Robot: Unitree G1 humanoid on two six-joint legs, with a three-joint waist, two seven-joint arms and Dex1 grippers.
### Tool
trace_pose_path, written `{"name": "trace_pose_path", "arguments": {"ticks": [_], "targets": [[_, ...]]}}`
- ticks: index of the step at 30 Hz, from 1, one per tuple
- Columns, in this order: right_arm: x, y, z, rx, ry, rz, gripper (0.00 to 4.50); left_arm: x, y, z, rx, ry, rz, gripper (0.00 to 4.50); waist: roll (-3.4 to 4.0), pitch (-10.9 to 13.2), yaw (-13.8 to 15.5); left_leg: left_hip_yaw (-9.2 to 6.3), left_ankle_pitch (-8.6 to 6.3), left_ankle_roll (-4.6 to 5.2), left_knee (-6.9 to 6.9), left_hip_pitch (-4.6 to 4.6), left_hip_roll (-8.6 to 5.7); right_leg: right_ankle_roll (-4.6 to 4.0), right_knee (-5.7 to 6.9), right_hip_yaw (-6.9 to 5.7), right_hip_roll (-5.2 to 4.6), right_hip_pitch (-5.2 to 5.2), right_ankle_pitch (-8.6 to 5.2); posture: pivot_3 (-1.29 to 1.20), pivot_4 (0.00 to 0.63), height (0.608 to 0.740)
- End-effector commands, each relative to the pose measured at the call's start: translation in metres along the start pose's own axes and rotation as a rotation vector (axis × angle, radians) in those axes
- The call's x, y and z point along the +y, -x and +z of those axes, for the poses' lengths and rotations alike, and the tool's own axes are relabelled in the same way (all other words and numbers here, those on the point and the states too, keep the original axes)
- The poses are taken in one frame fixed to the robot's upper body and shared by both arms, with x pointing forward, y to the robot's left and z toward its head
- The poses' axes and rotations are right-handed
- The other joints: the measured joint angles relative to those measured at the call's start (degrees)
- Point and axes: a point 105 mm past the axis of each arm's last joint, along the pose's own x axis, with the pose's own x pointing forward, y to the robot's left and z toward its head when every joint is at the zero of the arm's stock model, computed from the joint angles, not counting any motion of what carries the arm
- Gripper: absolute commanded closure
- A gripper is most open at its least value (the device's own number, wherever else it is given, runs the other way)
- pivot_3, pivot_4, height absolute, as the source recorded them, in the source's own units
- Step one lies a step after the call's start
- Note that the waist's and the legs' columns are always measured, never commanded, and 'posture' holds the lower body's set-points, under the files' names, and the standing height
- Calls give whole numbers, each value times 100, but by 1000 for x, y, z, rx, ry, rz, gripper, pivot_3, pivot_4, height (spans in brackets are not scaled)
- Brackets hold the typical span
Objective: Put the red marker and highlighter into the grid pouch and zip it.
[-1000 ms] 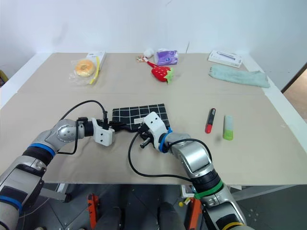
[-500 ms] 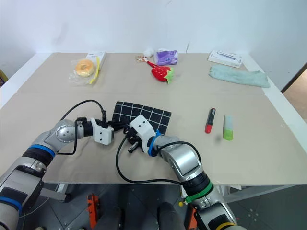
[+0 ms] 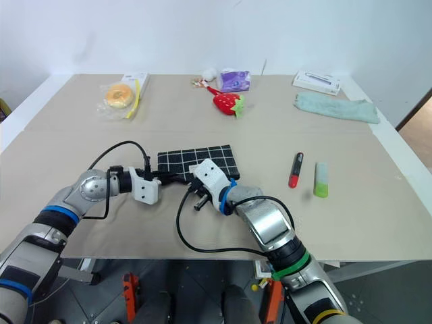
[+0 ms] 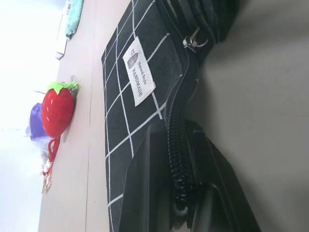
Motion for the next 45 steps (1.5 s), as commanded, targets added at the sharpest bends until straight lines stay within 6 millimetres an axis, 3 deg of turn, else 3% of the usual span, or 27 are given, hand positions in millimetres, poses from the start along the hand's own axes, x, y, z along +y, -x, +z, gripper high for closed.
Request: {"name": "trace_pose_path", "arguments": {"ticks": [1, 5, 11, 16, 21, 25, 27, 31, 35, 38, 45], "targets": [[27, 1, 31, -123, 32, 91, 4449, -13, -8, 7, -34, 19, -35, 4500, 0, 0, 0, -1, 0, 0, 0, 0, 0, 0, 0, 0, 0, 0, 0, 0, 150, 739], [31, 3, 42, -181, 17, 108, 4449, -12, -7, 8, -34, 22, -32, 4500, 0, 0, 5, -2, 0, 0, 0, -8, 0, 1, -2, -1, -1, -1, -1, 0, 150, 739], [17, 6, 36, -164, 11, 71, 4449, -12, -7, 7, -29, 24, -32, 4500, 0, 0, 4, -8, 0, 0, 1, -11, -1, 1, -4, -5, 0, -3, -1, 0, 150, 739], [1, 25, 40, -227, 16, 58, 4449, -11, -5, 6, -28, 23, -31, 4500, 0, 0, 10, -8, 0, 0, 1, -14, -2, 2, -5, -5, -2, -3, -2, 0, 150, 739], [-19, 67, 32, -238, 18, 118, 2646, -3, -1, 7, -35, 43, -9, 4500, 0, 3, 10, -11, 0, 0, 1, -24, -7, 6, -14, -1, -4, -2, -5, 0, 150, 739], [-41, 105, 29, -222, 28, 109, 523, 12, 1, 14, -73, 97, 40, 4500, 7, 11, 6, -13, -7, 12, 0, -21, -2, -2, -11, -3, 2, -3, -9, 0, 150, 739], [-60, 114, 30, -230, -6, 29, 55, 18, 1, 18, -92, 134, 66, 4500, 6, 17, 0, -12, -8, 13, 1, -21, -1, -4, -9, -2, 4, -6, -8, 0, 150, 739], [-120, 128, 11, -161, -113, -269, 55, 34, 3, 29, -141, 208, 113, 4500, 3, 20, -4, -11, -7, 14, 3, -18, 2, -8, -6, 0, 9, -7, -4, 0, 150, 739], [-160, 144, -14, -62, -223, -497, 55, 46, 7, 37, -161, 258, 131, 4500, 4, 21, 2, -10, -7, 13, 7, -23, 1, -8, -5, 1, 7, -8, -4, 0, 150, 739], [-172, 150, -31, 19, -244, -603, 55, 53, 11, 39, -155, 303, 139, 4500, 6, 23, 2, -10, -9, 17, 6, -25, 0, -8, -5, 2, 7, -11, -7, 0, 150, 739], [-172, 145, -53, 114, -279, -659, 55, 58, 15, 43, -158, 377, 153, 4500, 9, 24, -13, -9, -18, 32, 6, -24, 0, -12, -4, 5, 11, -15, -12, 0, 150, 739]]}}
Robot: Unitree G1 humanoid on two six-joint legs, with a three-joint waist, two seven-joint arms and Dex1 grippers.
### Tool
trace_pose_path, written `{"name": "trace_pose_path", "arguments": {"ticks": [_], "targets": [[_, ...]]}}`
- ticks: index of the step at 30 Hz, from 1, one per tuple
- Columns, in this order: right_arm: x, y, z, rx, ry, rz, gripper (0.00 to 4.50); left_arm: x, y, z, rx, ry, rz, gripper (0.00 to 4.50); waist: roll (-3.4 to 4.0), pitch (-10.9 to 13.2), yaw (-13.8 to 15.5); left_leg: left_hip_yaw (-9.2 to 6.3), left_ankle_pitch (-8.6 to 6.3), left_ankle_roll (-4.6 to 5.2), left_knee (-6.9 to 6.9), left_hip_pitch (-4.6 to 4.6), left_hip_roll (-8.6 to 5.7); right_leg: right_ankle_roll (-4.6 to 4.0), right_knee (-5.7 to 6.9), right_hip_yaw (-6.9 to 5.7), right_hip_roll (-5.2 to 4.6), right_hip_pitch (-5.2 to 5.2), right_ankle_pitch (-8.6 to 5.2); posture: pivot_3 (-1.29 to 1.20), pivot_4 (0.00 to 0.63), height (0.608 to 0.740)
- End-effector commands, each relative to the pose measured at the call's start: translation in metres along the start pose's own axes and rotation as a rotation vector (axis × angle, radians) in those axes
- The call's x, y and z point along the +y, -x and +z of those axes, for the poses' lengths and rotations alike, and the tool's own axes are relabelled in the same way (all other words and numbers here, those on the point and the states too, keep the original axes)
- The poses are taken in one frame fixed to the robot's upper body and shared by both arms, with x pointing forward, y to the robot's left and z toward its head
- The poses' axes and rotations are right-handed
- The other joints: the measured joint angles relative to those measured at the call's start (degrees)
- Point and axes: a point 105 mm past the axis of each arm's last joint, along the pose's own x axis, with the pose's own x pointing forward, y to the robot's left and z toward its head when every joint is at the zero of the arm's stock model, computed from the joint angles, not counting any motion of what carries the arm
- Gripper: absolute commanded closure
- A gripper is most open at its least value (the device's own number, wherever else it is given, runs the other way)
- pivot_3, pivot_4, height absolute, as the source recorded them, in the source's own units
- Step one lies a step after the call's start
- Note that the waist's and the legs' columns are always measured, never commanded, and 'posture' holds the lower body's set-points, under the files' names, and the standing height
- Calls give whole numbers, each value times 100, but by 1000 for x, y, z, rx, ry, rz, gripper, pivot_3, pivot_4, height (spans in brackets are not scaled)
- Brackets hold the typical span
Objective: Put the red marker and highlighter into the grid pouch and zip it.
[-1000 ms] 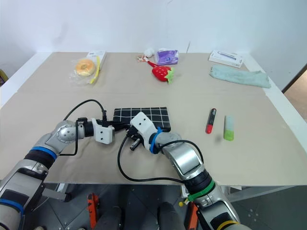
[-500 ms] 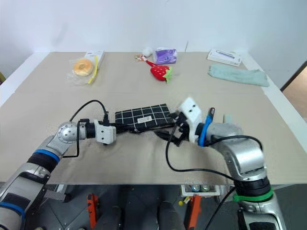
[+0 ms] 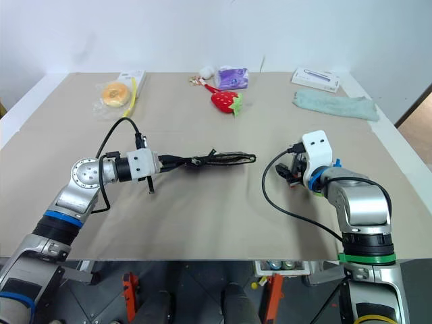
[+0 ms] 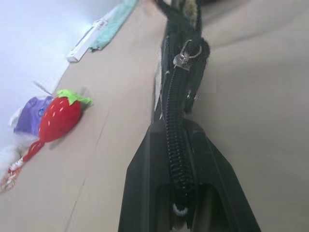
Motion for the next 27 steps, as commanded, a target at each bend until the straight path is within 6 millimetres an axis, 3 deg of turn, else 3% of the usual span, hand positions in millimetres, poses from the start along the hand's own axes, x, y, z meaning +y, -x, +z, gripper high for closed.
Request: {"name": "trace_pose_path", "arguments": {"ticks": [1, 5, 9, 12, 16, 18, 19, 23, 27], "targets": [[-4, -1, -3, 20, -9, -45, 55, 8, 6, 9, -23, -4, 32, 4500, 0, 0, 1, 0, 0, 0, 0, 0, 0, 0, 0, 0, 0, 0, 0, 0, 150, 739], [-3, -7, -26, 127, -54, -64, 55, 10, 6, 14, -37, 5, 41, 4500, 0, 0, 11, 0, 0, 0, 3, -1, 0, -1, 0, 0, 0, 1, 1, 0, 150, 739], [-5, -10, -35, 162, -79, -86, 55, 13, 6, 18, -50, 11, 52, 4500, -2, -1, 12, 1, 0, 0, 5, 3, 0, -1, 0, 0, 0, 6, 1, 0, 150, 739], [-5, -11, -35, 168, -70, -88, 854, 14, 5, 19, -52, 13, 55, 4500, -2, -1, 11, 1, 0, 0, 10, 8, -1, -1, 0, 2, 0, 15, 2, 0, 150, 739], [-8, -10, -29, 145, -48, -97, 2793, 15, 5, 20, -57, 19, 59, 4500, -2, -1, 23, 1, 7, 5, 15, 7, -4, 0, 0, 5, 0, 19, 7, 0, 150, 739], [-6, -8, -8, 41, -35, -64, 3849, 15, 5, 20, -59, 24, 61, 4500, -2, -1, 23, 1, 8, 6, 15, 6, -7, 2, -1, 11, 0, 21, 9, 0, 150, 739], [-4, -5, 6, -26, 5, -33, 3989, 15, 4, 19, -60, 30, 62, 4500, -2, -1, 22, 1, 8, 6, 15, 6, -8, 3, -1, 12, 0, 21, 9, 0, 150, 739], [20, 32, 61, -327, 353, 209, 3989, 11, 2, 18, -51, 50, 45, 4500, 19, 11, 18, 3, 7, 7, 12, -7, -11, 13, -3, 17, -1, 6, 6, 0, 150, 739], [39, 75, 87, -429, 547, 446, 3989, 7, 1, 14, -37, 67, 27, 4500, 19, 12, -1, 3, -8, 32, 10, -6, -5, 13, -3, 12, 4, 4, -10, 0, 150, 739]]}}
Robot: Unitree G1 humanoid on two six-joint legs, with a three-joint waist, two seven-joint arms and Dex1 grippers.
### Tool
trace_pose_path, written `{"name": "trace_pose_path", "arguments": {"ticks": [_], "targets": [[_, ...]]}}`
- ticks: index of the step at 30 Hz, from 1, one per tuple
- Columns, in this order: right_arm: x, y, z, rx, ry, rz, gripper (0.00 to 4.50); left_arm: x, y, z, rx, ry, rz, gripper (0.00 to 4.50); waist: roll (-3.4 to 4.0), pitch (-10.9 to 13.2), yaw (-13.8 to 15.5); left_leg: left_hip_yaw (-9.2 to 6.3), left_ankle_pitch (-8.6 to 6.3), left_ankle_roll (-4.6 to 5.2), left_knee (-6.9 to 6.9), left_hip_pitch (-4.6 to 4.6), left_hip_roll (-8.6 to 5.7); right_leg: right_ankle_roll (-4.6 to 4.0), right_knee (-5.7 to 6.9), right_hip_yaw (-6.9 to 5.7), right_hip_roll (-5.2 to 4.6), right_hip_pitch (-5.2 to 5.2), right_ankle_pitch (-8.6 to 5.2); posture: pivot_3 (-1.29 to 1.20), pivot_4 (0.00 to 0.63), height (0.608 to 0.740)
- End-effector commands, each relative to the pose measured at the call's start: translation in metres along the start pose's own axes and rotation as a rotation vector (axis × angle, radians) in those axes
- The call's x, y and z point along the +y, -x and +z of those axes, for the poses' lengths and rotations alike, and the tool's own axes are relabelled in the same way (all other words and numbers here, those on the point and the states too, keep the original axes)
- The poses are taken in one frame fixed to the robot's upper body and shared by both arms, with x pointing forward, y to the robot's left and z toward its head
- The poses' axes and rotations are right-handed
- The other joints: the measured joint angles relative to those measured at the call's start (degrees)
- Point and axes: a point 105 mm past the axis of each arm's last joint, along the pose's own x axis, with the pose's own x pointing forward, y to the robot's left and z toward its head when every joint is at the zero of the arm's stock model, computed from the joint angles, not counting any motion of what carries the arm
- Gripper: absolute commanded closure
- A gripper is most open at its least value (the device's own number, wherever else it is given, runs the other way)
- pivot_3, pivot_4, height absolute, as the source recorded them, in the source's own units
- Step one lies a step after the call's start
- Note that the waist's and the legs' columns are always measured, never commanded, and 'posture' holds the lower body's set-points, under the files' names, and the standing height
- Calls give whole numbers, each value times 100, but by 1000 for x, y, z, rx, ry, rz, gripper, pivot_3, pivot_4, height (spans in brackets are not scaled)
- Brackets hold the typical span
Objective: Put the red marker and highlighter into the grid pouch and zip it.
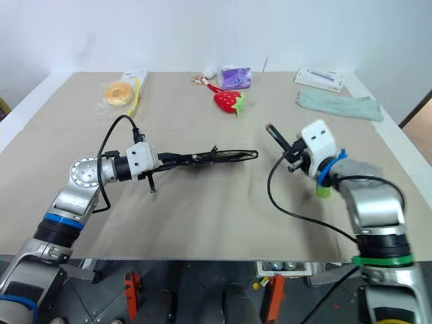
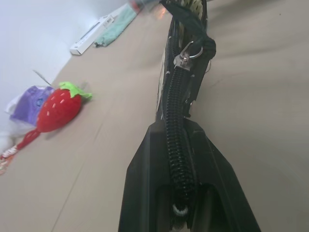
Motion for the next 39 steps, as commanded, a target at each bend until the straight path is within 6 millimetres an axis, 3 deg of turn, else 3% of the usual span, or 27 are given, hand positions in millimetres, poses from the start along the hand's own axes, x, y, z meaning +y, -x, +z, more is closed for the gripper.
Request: {"name": "trace_pose_path", "arguments": {"ticks": [1, 9, 14, 20, 28, 36, 39], "targets": [[14, 21, 43, -101, 175, 183, 3989, 6, 2, 9, -25, -19, 14, 4500, 0, 0, -9, 0, -2, 3, -1, 2, 2, -3, 0, -1, 2, 1, -2, 0, 150, 739], [39, 18, 29, 109, 440, 346, 3989, 4, 0, 8, -27, -9, 11, 4500, -2, 2, 6, 5, 0, -1, 5, 4, 2, -11, 0, -1, 1, 3, 1, 0, 150, 739], [32, 5, 11, 201, 483, 316, 3989, 1, -1, 9, -33, -9, 8, 4500, -3, 2, 9, 9, 5, -9, 6, 3, 2, -9, 0, 1, -1, 0, 5, 0, 150, 739], [33, -11, 15, 190, 495, 299, 3989, 0, -2, 11, -40, -10, 7, 4500, -2, 2, 7, 8, 4, -8, 4, 3, 3, -11, 1, 1, 0, -1, 4, 0, 150, 739], [70, -43, 40, 93, 549, 360, 3989, -2, -7, 14, -54, -3, 1, 4500, -2, 2, 9, 6, 5, -8, 5, 3, 3, -14, 5, -1, 0, -1, 7, 0, 150, 739], [79, -50, 52, 27, 605, 368, 3989, -4, -6, 15, -59, 13, 7, 4500, -2, 2, 10, 4, 5, -8, 5, 2, 2, -15, 5, -2, -1, -1, 6, 0, 150, 739], [80, -47, 58, -7, 571, 383, 2504, -5, -6, 15, -62, 21, 7, 4500, -2, 2, 10, 4, 5, -8, 5, 2, 2, -15, 6, -2, 0, -1, 6, 0, 150, 739]]}}
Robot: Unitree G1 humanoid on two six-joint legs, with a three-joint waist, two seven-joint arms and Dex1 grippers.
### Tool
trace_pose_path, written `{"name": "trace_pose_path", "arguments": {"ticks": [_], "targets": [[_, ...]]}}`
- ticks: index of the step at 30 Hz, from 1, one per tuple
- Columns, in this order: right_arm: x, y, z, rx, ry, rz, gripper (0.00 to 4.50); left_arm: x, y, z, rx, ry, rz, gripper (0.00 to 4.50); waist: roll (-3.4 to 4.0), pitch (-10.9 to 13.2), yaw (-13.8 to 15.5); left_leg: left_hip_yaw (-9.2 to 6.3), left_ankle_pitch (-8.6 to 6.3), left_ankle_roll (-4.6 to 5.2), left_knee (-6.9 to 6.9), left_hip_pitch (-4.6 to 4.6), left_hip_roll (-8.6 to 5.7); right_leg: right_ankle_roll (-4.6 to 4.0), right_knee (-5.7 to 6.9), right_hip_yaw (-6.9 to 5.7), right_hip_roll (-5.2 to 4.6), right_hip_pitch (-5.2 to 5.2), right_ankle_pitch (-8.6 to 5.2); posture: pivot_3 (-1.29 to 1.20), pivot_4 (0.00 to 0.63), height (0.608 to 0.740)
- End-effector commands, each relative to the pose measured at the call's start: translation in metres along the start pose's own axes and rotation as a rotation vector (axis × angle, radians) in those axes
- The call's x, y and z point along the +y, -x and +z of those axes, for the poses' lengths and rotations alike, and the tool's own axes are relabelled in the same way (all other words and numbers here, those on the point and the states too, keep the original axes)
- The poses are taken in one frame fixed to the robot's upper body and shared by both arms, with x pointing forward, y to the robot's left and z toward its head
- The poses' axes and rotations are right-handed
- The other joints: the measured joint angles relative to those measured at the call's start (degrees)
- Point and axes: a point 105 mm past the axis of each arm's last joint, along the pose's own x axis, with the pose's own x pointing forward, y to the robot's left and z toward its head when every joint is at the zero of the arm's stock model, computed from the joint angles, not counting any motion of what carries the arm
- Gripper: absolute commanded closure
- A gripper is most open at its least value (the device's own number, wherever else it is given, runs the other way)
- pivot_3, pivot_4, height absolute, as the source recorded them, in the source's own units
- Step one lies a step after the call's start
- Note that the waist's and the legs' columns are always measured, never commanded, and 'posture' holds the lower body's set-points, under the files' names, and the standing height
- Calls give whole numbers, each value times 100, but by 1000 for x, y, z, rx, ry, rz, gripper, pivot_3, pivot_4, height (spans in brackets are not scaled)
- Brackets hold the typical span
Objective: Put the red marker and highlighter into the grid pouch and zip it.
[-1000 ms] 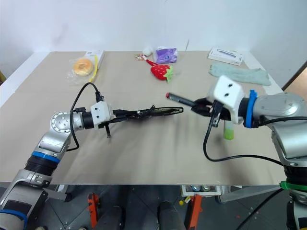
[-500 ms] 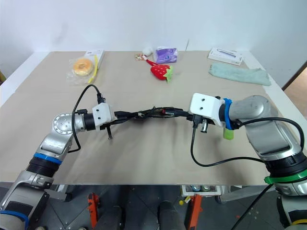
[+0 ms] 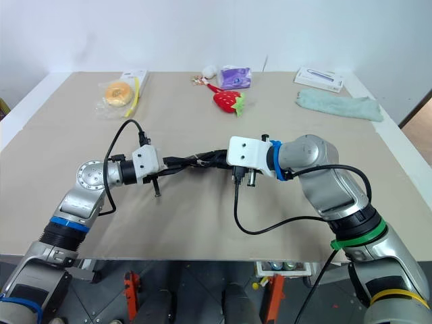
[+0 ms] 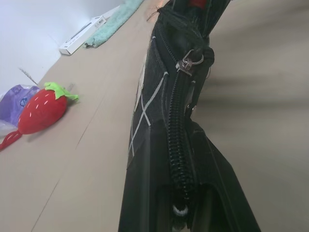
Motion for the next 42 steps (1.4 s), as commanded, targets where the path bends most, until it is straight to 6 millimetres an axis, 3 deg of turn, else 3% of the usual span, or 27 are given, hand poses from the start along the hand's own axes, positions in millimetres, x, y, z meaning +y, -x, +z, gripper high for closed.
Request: {"name": "trace_pose_path", "arguments": {"ticks": [1, 4, 5, 8, 12, 15, 17, 20, 25, 38, 40, 42], "targets": [[-13, 13, 19, -71, 24, -40, 2033, 5, 1, 14, -47, -19, 21, 4500, 0, 0, 0, 0, 0, 0, 0, 0, 0, 0, 1, 0, 0, 0, 0, 0, 150, 739], [-17, 30, 30, -172, -72, -52, 421, 5, 0, 15, -65, 19, 32, 4500, 0, 0, 0, 0, 0, 0, 1, 0, 0, -1, 3, 0, 0, 0, 1, 0, 150, 739], [-21, 39, 33, -212, -119, -70, 97, 6, 0, 15, -71, 32, 37, 4500, 0, 0, 1, 0, 0, 0, 2, 0, 0, -1, 4, 0, 0, 0, 1, 0, 150, 739], [-37, 64, 19, -213, -257, -176, 97, 8, 0, 15, -77, 53, 48, 4500, -1, -1, 9, -4, 0, 0, 2, -1, 0, -7, 5, -2, -1, 2, 5, 0, 150, 739], [-59, 89, -58, 74, -521, -452, 97, 8, 1, 15, -83, 69, 51, 4500, -4, -2, 21, -4, 0, 0, 4, 0, -3, -7, 5, -4, -4, 6, 3, 0, 150, 739], [-50, 111, -123, 304, -776, -634, 97, 9, 0, 16, -89, 80, 52, 4500, -3, -2, 3, 0, 0, 0, 3, 4, -2, -6, 6, 1, -1, 2, 3, 0, 150, 739], [-34, 116, -150, 416, -887, -691, 97, 9, -1, 16, -91, 82, 50, 4500, -3, -2, 10, -1, 2, 1, 3, 5, -1, -8, 15, 0, 0, 1, 2, 0, 150, 739], [-15, 118, -172, 507, -984, -732, 97, 9, -1, 16, -92, 81, 44, 4500, -2, -3, -10, 1, 1, 2, 2, 7, -2, -9, 18, 4, 0, 0, 1, 0, 150, 739], [6, 113, -188, 561, -1099, -739, 97, 9, -1, 16, -91, 79, 36, 4500, -1, -3, -10, 5, 2, 3, 3, 14, -3, -6, 28, 13, 3, 0, 0, 0, 150, 739], [32, 94, -195, 557, -1228, -635, 97, 10, 0, 16, -86, 74, 45, 4500, -4, -4, -2, 4, 5, 4, 5, 15, -4, -1, 28, 12, 2, 7, 0, 0, 150, 739], [32, 94, -196, 565, -1226, -638, 611, 10, 0, 16, -87, 74, 46, 4500, -4, -4, -2, 3, 5, 4, 5, 17, -4, -2, 28, 11, 2, 7, 0, 0, 150, 739], [33, 94, -196, 565, -1223, -633, 1454, 10, 0, 16, -87, 74, 47, 4500, -4, -4, -2, 2, 6, 4, 5, 17, -4, -2, 29, 10, 3, 7, 0, 0, 150, 739]]}}
